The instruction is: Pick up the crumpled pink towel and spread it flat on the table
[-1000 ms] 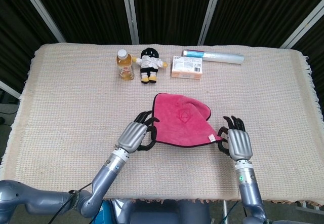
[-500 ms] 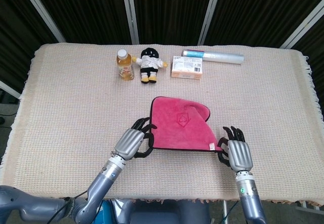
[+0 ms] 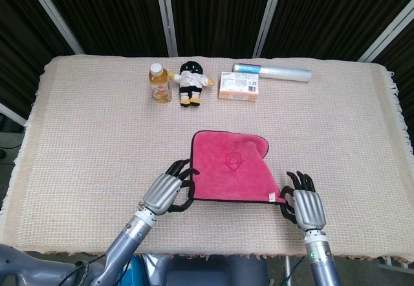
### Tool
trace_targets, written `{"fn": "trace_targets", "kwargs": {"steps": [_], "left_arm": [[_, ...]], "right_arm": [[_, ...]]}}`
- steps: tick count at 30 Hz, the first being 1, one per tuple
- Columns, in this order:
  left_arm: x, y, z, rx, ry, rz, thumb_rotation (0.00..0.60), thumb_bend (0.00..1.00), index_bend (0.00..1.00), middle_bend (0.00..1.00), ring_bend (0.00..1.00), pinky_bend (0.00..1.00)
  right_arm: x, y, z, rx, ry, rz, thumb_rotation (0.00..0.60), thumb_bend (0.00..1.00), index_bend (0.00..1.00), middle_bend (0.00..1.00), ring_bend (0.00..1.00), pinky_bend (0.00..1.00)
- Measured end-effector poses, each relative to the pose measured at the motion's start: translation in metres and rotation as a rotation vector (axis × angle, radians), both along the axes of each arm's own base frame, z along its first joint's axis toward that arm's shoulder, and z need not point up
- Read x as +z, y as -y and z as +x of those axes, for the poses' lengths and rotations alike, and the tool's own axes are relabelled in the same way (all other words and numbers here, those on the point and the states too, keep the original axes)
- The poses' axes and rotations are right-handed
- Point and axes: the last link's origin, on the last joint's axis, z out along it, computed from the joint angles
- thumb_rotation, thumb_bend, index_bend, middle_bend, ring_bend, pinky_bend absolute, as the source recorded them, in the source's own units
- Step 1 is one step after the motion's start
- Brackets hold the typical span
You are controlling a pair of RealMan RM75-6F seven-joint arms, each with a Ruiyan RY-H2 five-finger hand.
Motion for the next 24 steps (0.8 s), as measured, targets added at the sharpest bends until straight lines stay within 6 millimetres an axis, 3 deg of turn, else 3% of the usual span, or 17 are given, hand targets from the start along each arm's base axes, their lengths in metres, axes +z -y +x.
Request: {"fn": "trace_targets", "kwargs": {"steps": [14,24], "left_arm": [[0.01,0.016,-0.015,-0.005,-0.003,-0.002,0.6,0.48,0.61,0.21,0.0,0.0],[0.005,0.02,-0.021,-0.007,-0.018,-0.021,0.6,0.48,0.61,0.21,0.0,0.0]], "right_arm": [[-0.007,-0.023,-0.009,0.001,-0.009,0.009,0.6,0.59,0.66,0.15,0.0,0.0],[-0.015,-0.026,-0.012,-0.005,-0.006,0.024,0.6,0.59,0.66,0.15,0.0,0.0]]}}
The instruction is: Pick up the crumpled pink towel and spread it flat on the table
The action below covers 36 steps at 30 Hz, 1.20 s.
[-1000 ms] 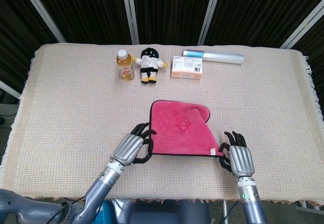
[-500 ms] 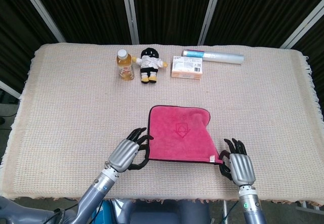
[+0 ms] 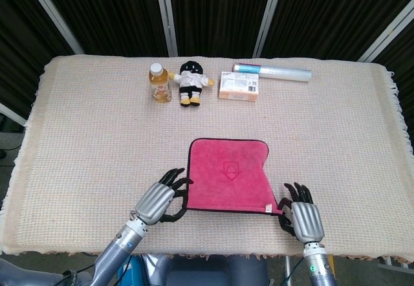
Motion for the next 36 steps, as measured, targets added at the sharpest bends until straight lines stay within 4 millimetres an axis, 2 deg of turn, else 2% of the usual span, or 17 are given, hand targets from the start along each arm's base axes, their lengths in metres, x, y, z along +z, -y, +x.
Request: {"fn": "trace_targets", "kwargs": {"steps": [9,12,15,18,22,26,29,36], "left_arm": [[-0.008,-0.002,0.0,0.005,-0.005,-0.031,0.6,0.47,0.6,0.21,0.0,0.0],[-0.01,-0.003,0.0,0.002,-0.01,-0.041,0.6,0.44,0.58,0.2,0.0,0.0],[-0.011,-0.004,0.0,-0.001,-0.012,-0.061,0.6,0.36,0.55,0.19,0.0,0.0],[-0.013,-0.004,-0.002,-0.005,-0.019,-0.099,0.6,0.29,0.51,0.17,0.0,0.0],[-0.014,-0.007,-0.007,-0.01,-0.041,-0.149,0.6,0.26,0.45,0.14,0.0,0.0],[-0.013,-0.009,-0.012,-0.015,-0.071,-0.192,0.6,0.26,0.42,0.14,0.0,0.0],[-0.01,-0.011,-0.016,-0.001,-0.081,-0.216,0.6,0.26,0.41,0.13,0.0,0.0],[-0.001,-0.018,-0.023,0.027,-0.074,-0.206,0.6,0.25,0.34,0.11,0.0,0.0]], "right_arm": [[0.001,0.003,-0.004,-0.008,0.007,0.002,0.6,0.59,0.66,0.15,0.0,0.0],[0.002,0.003,-0.006,-0.013,0.001,0.007,0.6,0.59,0.65,0.15,0.0,0.0],[0.002,0.004,-0.009,-0.013,-0.003,0.02,0.6,0.59,0.57,0.15,0.0,0.0],[0.003,0.004,-0.012,-0.012,-0.011,0.046,0.6,0.59,0.43,0.1,0.0,0.0],[0.005,0.002,-0.016,-0.012,-0.028,0.096,0.6,0.58,0.23,0.01,0.0,0.0],[0.006,-0.001,-0.021,-0.012,-0.05,0.159,0.6,0.5,0.05,0.0,0.0,0.0],[0.008,-0.003,-0.026,-0.01,-0.082,0.19,0.6,0.46,0.0,0.0,0.0,0.0],[0.017,-0.004,-0.028,0.005,-0.108,0.181,0.6,0.44,0.0,0.0,0.0,0.0]]}}
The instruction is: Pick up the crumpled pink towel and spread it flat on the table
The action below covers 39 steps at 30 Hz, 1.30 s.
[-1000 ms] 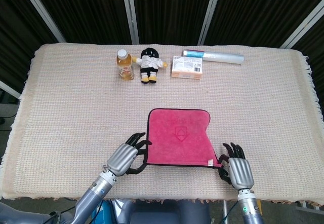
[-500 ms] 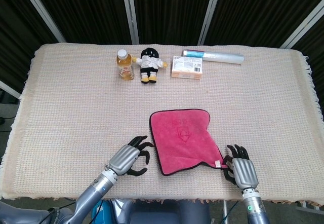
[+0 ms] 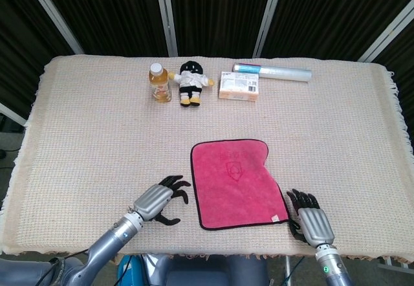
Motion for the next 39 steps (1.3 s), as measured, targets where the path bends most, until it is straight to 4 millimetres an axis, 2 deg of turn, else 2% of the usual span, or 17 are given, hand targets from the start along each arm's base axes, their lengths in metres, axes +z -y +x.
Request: {"fn": "trace_targets", "kwargs": {"steps": [4,11,13,17,21,28,32,39], "left_arm": [[0.011,-0.006,-0.003,0.008,0.013,0.033,0.6,0.23,0.3,0.1,0.0,0.0],[0.036,-0.012,-0.013,-0.015,-0.003,0.143,0.6,0.24,0.24,0.09,0.0,0.0],[0.041,-0.01,-0.018,-0.033,-0.023,0.176,0.6,0.28,0.23,0.09,0.0,0.0],[0.046,-0.005,-0.029,-0.092,-0.101,0.241,0.6,0.45,0.22,0.09,0.0,0.0],[0.041,0.0,-0.035,-0.119,-0.15,0.227,0.6,0.55,0.21,0.09,0.0,0.0],[0.019,0.002,-0.026,-0.187,-0.234,0.182,0.6,0.56,0.19,0.09,0.0,0.0],[-0.003,-0.005,-0.01,-0.209,-0.255,0.162,0.6,0.56,0.19,0.09,0.0,0.0],[-0.024,-0.017,0.02,-0.236,-0.247,0.129,0.6,0.56,0.18,0.09,0.0,0.0]], "right_arm": [[0.013,0.003,-0.003,0.025,-0.035,-0.057,0.6,0.44,0.0,0.0,0.0,0.0],[0.054,0.008,-0.016,0.071,-0.105,-0.188,0.6,0.44,0.0,0.0,0.0,0.0],[0.063,0.008,-0.019,0.069,-0.116,-0.211,0.6,0.44,0.0,0.0,0.0,0.0],[0.077,0.011,-0.025,0.058,-0.133,-0.229,0.6,0.44,0.0,0.0,0.0,0.0],[0.086,0.015,-0.023,0.057,-0.114,-0.238,0.6,0.44,0.0,0.0,0.0,0.0],[0.095,0.018,-0.021,0.058,-0.08,-0.244,0.6,0.44,0.0,0.0,0.0,0.0],[0.098,0.021,-0.024,0.043,-0.074,-0.237,0.6,0.44,0.0,0.0,0.0,0.0],[0.103,0.026,-0.027,0.027,-0.062,-0.25,0.6,0.44,0.0,0.0,0.0,0.0]]}}
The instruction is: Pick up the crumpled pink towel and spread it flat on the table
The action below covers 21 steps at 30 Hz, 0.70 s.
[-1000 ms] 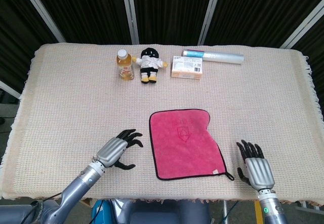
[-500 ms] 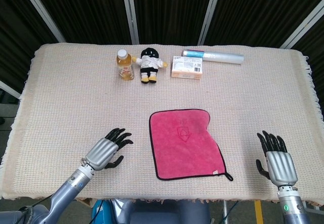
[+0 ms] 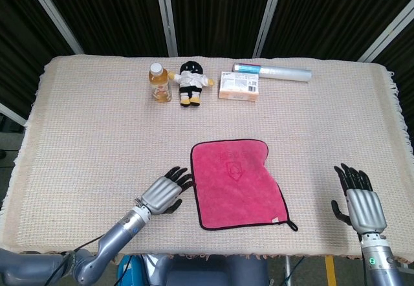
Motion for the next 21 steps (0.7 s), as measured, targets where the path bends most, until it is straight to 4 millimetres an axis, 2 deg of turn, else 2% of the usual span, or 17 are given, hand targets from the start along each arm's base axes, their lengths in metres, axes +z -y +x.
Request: {"fn": "trace_targets", "kwargs": {"steps": [3,7,17,21], "left_arm": [[-0.008,0.005,0.015,-0.021,0.021,-0.033,0.6,0.56,0.18,0.09,0.0,0.0],[-0.013,0.013,0.02,-0.056,0.011,-0.057,0.6,0.57,0.18,0.09,0.0,0.0],[-0.02,0.044,0.015,-0.141,-0.036,-0.157,0.6,0.58,0.18,0.1,0.0,0.0],[-0.017,0.048,0.007,-0.149,-0.053,-0.167,0.6,0.58,0.19,0.1,0.0,0.0]], "right_arm": [[0.002,0.002,-0.001,-0.005,0.004,-0.005,0.6,0.44,0.0,0.0,0.0,0.0],[0.004,0.003,-0.002,-0.012,0.008,-0.011,0.6,0.44,0.0,0.0,0.0,0.0],[0.005,0.003,-0.002,-0.015,0.013,-0.019,0.6,0.44,0.0,0.0,0.0,0.0],[0.005,0.002,-0.001,-0.014,0.016,-0.022,0.6,0.44,0.0,0.0,0.0,0.0]]}}
